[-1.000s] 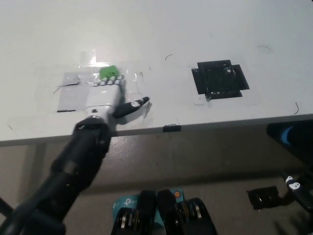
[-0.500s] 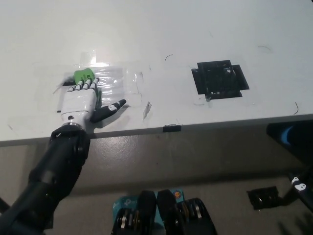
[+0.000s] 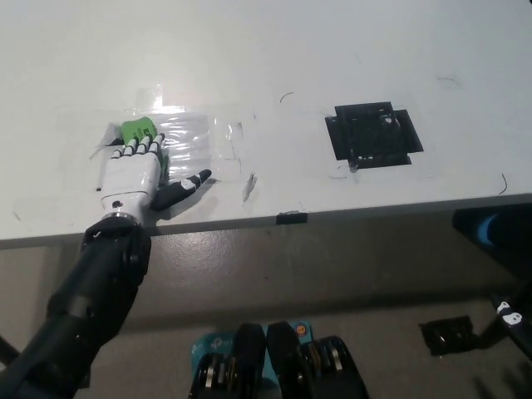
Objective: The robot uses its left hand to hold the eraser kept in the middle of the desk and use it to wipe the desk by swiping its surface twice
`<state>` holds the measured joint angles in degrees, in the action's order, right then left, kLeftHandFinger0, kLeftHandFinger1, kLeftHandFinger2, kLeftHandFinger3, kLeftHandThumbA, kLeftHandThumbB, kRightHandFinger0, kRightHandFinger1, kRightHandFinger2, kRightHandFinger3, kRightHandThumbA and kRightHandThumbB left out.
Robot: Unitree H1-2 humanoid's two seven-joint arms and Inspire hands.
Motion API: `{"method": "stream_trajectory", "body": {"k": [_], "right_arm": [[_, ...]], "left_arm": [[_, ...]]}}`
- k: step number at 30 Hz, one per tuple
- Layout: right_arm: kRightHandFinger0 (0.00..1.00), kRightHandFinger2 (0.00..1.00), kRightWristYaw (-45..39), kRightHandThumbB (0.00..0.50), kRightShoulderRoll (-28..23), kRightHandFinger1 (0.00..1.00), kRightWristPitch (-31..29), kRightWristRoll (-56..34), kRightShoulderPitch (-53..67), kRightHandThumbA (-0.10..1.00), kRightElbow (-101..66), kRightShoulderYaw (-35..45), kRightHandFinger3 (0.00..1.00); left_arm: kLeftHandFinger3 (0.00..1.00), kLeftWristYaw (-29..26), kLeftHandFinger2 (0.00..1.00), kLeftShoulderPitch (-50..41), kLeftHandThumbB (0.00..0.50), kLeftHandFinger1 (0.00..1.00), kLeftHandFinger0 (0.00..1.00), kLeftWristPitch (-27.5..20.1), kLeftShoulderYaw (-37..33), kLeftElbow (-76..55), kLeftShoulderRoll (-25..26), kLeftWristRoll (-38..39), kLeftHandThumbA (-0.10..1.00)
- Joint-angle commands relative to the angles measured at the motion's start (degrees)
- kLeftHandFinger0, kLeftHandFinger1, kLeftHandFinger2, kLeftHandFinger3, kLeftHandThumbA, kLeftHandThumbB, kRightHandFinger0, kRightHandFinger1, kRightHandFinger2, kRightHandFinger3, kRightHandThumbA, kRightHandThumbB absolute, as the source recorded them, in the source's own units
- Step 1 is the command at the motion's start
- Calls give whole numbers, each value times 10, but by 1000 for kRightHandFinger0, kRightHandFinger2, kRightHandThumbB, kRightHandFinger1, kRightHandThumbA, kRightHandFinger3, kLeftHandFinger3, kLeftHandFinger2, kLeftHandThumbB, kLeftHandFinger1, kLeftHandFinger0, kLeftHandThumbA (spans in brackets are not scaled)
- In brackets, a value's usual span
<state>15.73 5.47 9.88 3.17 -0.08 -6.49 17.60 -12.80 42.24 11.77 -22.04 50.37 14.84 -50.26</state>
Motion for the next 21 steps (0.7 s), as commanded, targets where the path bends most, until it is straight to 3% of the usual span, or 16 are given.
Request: {"method": "stream_trajectory", "body": {"k": [1, 7, 9, 10, 14, 15, 16, 21], "right_arm": [[694, 877, 5, 72, -2, 722, -20, -10, 1, 1000, -27, 1, 889], [684, 896, 6, 89, -3, 719, -13, -5, 8, 1000, -32, 0, 911], [690, 891, 4, 97, -1, 731, -15, -13, 7, 1000, -29, 2, 903], [685, 897, 3, 94, -1, 732, -18, -16, 8, 1000, -30, 2, 902], [679, 901, 2, 80, 0, 729, -8, -15, 12, 1000, -35, 0, 897], [679, 900, 1, 84, 0, 727, -8, -15, 13, 1000, -35, -1, 898], [679, 901, 0, 85, -1, 726, -7, -16, 14, 1000, -35, -1, 901], [707, 899, 1, 94, -4, 716, 0, -11, 17, 1000, -36, -3, 899]], "left_arm": [[1000, 134, 1000, -107, 488, 1000, 1000, 41, -1, 24, 12, 58, 1000], [1000, 108, 1000, -47, 439, 1000, 1000, 3, -20, -31, 33, 29, 1000], [1000, 73, 1000, -18, 482, 1000, 1000, -12, -10, -49, 43, 31, 1000], [1000, 97, 1000, -6, 431, 1000, 1000, 2, -11, -77, 51, 29, 1000], [1000, 120, 1000, 50, 424, 1000, 1000, 17, 1, -142, 78, 21, 1000], [1000, 152, 1000, 67, 363, 1000, 1000, 27, 1, -165, 89, 21, 1000], [1000, 160, 1000, 73, 357, 1000, 1000, 30, 1, -171, 93, 20, 1000], [1000, 160, 1000, 107, 437, 1000, 1000, 27, 3, -173, 108, 17, 1000]]}}
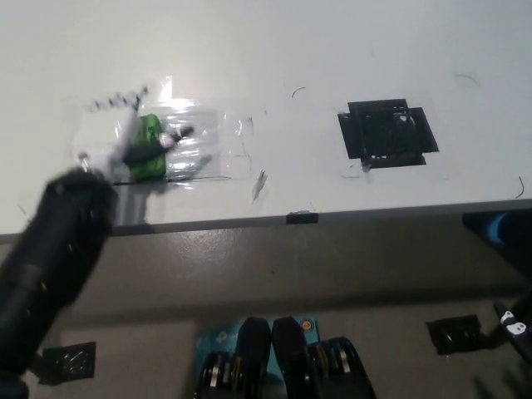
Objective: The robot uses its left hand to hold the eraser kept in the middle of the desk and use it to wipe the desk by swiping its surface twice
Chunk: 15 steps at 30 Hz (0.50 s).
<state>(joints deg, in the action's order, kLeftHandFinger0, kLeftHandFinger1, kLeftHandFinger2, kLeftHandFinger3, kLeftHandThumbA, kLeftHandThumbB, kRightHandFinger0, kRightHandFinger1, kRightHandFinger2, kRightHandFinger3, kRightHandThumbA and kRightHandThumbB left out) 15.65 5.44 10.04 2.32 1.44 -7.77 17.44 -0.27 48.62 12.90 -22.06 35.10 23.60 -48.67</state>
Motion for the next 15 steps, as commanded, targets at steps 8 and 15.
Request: {"method": "stream_trajectory", "body": {"k": [8, 15], "right_arm": [[670, 890, -2, 100, -6, 717, -1, -12, 4, 1000, -23, -1, 903], [639, 877, -3, 136, -12, 702, 7, -8, 3, 1000, -25, -3, 864]], "left_arm": [[1000, -3, 1000, 9, 398, 1000, 1000, 0, 43, -100, 24, 27, 1000], [1000, 5, 1000, -171, 315, 1000, 1000, 38, 144, -359, -65, 127, 1000]]}}
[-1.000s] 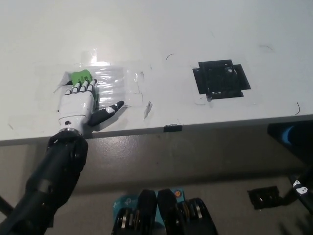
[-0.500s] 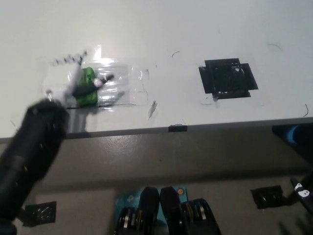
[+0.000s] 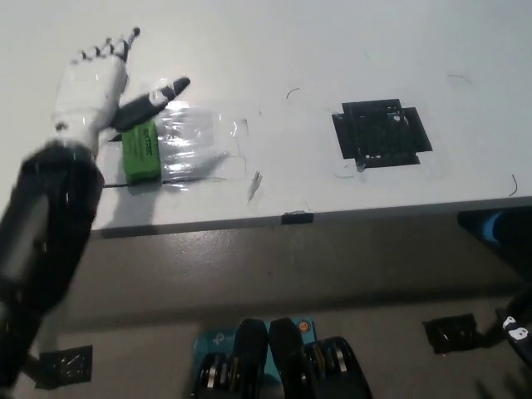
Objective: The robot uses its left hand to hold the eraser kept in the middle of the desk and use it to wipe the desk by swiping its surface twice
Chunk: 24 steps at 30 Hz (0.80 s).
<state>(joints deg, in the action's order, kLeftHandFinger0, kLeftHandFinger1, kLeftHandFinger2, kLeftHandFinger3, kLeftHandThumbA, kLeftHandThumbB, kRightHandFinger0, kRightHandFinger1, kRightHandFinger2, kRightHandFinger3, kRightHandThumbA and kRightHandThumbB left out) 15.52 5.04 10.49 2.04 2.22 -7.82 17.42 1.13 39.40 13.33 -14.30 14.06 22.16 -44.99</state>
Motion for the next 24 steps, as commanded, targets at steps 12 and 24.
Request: {"method": "stream_trajectory", "body": {"k": [12, 24], "right_arm": [[647, 844, -4, 145, -16, 688, 3, -7, -19, 1000, -21, -2, 850], [641, 833, -9, 164, -18, 675, 6, -14, -24, 1000, -17, -10, 820]], "left_arm": [[1000, -34, 1000, -382, 250, 1000, 1000, -81, 91, -326, -189, 207, 1000], [1000, -62, 1000, -458, 390, 1000, 1000, -159, 124, -194, -236, 259, 1000]]}}
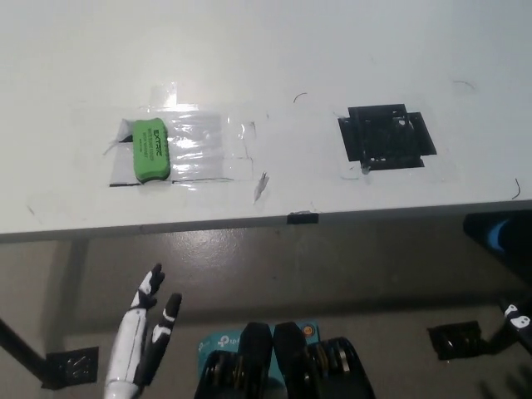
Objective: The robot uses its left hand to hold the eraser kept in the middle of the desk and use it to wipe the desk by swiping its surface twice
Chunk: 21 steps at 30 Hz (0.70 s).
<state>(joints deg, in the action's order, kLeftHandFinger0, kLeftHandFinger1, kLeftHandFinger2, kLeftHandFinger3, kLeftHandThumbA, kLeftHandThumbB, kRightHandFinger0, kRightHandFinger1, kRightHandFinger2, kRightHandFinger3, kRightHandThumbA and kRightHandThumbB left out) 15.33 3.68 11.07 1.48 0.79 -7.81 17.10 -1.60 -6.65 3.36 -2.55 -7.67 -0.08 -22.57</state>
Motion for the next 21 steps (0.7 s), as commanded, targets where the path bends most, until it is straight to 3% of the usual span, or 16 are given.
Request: {"method": "stream_trajectory", "body": {"k": [1, 3, 5, 6, 8, 10, 11, 13, 14, 17, 21], "right_arm": [[646, 829, -8, 167, -3, 682, 1, -8, -8, 1000, -17, -9, 819], [658, 829, -8, 159, -2, 691, -1, -11, -6, 1000, -18, -9, 817], [662, 816, -9, 165, -2, 683, 2, -16, -8, 1000, -20, -8, 813], [626, 799, -8, 165, -2, 675, 1, -15, -10, 1000, -19, -9, 805], [588, 777, -7, 152, -4, 650, -8, -5, -7, 1000, -15, -15, 798], [590, 782, -7, 141, -2, 651, -9, -6, -4, 1000, -16, -15, 794], [594, 784, -7, 150, -2, 650, -10, -9, -5, 1000, -14, -15, 790], [580, 785, -9, 150, -3, 641, -14, -8, -5, 1000, -12, -19, 793], [583, 784, -10, 158, -3, 644, -14, -11, -5, 1000, -11, -18, 796], [587, 772, -8, 175, -3, 641, -2, -12, -5, 1000, -14, -17, 783], [590, 800, -8, 163, -5, 662, -7, -11, -6, 1000, -11, -17, 807]], "left_arm": [[1000, -32, 1000, 5, 398, 1000, 1000, -59, 11, 43, -11, 39, 1000], [1000, -39, 1000, 12, 389, 1000, 1000, -83, 19, 78, -8, 51, 1000], [1000, -68, 1000, 25, 245, 1000, 1000, -117, 21, 115, 2, 25, 1000], [1000, -73, 1000, 35, 213, 1000, 1000, -132, 30, 131, 5, 35, 1000], [1000, -66, 1000, 53, 215, 1000, 1000, -147, 60, 160, 3, 89, 1000], [1000, -54, 1000, 55, 224, 1000, 1000, -126, 70, 154, -4, 108, 1000], [1000, -42, 1000, 56, 180, 1000, 1000, -108, 78, 145, -12, 132, 1000], [1000, -19, 1000, 52, 158, 1000, 1000, -60, 96, 123, -33, 187, 1000], [1000, -10, 1000, 52, 114, 1000, 1000, -48, 96, 117, -35, 196, 1000], [1000, -10, 1000, 54, 114, 1000, 1000, -34, 95, 114, -39, 193, 1000], [1000, -8, 1000, 58, 149, 1000, 1000, -30, 93, 116, -39, 198, 1000]]}}
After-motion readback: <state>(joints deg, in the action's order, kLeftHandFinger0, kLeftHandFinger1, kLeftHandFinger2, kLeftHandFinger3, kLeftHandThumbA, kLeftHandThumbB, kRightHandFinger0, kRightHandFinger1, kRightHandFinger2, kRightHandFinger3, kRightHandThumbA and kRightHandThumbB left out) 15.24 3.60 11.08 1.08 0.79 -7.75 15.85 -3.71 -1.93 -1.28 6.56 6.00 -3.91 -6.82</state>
